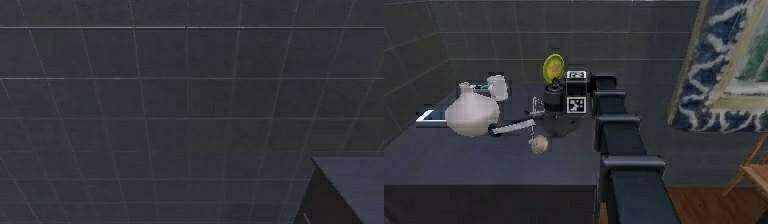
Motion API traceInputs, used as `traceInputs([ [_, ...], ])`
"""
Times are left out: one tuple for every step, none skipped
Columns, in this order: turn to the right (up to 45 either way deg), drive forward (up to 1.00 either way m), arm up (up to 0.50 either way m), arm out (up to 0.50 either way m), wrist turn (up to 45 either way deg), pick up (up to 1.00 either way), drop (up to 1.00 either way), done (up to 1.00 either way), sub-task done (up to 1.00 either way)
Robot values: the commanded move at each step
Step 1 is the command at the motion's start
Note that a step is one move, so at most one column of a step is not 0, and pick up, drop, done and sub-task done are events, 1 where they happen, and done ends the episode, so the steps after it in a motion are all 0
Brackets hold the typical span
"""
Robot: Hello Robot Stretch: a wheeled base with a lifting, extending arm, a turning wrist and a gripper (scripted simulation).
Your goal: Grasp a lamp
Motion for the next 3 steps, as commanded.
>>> traceInputs([
  [0.0, 0.0, 0.0, 0.0, 12.0, 0.0, 0.0, 0.0, 0.0],
  [0.0, 0.0, -0.06, 0.0, 0.0, 0.0, 0.0, 0.0, 0.0],
  [0.0, 0.0, 0.0, 0.0, 0.0, 1.0, 0.0, 0.0, 0.0],
])
